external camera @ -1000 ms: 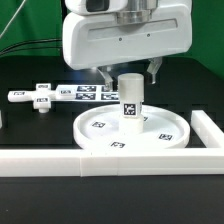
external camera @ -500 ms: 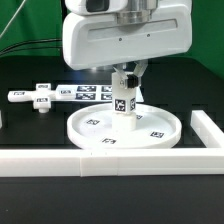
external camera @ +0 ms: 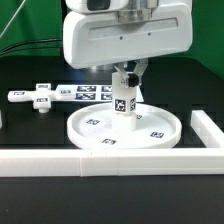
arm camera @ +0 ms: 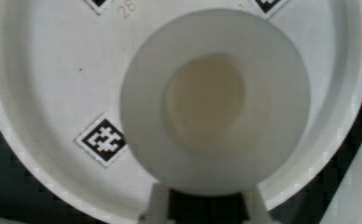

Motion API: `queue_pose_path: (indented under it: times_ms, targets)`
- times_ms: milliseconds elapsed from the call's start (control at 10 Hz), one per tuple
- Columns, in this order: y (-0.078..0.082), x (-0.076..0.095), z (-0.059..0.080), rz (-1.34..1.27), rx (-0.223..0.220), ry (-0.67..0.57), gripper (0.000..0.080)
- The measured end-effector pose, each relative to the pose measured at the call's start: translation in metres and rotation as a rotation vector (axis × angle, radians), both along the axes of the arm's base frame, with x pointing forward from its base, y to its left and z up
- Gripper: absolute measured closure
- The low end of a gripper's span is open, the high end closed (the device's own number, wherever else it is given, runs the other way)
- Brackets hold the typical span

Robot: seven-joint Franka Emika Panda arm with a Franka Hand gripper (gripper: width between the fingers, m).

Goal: Assemble round table

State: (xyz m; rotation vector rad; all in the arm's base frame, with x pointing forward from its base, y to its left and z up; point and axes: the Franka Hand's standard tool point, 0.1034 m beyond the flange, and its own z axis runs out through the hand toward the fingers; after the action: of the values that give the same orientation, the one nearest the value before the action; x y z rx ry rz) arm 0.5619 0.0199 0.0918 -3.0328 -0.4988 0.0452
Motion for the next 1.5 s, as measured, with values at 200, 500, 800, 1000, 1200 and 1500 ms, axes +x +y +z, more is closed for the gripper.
queue_pose_path:
  times_ms: [200,500,800,1000,1200,1500]
  targets:
    - [-0.001,0.0,0.001,0.0,0.0,-0.001,0.0583]
    - [-0.001,0.002,0.007,0.0,0.0,-0.01,0.0265]
    - [-0.006,-0.007,0.0,-0.006,-0.003,-0.011,0.0157]
    - [-0.009,-0.016,-0.007,-0.01,-0.004,-0.002,0.0151]
    - [-0.01,-0.018,-0.01,-0.012,-0.004,0.003,0.0151]
    - [-0.01,-0.022,-0.013,-0.012,-0.004,0.01,0.0151]
